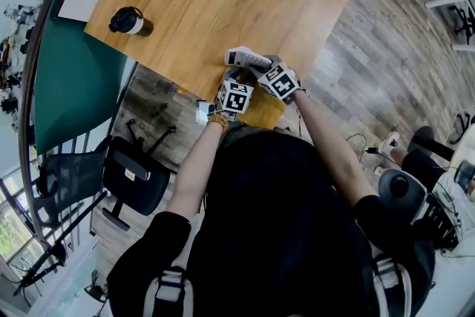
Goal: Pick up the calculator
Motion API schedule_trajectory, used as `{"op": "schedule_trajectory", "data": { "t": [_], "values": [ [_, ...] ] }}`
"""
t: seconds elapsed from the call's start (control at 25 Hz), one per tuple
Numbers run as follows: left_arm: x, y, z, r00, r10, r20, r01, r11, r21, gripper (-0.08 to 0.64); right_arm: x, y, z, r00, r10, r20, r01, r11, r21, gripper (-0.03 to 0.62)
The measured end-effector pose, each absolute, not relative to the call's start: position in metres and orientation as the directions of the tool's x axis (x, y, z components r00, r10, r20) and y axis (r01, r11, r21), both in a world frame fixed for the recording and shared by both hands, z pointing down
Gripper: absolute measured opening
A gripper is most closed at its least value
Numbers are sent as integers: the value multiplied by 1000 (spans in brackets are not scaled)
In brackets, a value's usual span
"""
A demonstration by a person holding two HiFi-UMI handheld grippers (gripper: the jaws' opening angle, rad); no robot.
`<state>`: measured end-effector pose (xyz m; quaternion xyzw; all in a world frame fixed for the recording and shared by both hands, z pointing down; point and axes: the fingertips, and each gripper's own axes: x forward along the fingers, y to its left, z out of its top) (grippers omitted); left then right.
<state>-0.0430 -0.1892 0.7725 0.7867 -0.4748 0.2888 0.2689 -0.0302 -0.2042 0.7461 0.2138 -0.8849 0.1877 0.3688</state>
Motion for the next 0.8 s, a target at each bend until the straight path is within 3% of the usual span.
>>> {"op": "schedule_trajectory", "data": {
  "t": [0.8],
  "values": [
    [-54,-174,760,351,-613,708,-919,-371,134,158,-25,-202,749,-618,-312,722,-610,769,-191,95]
  ]
}}
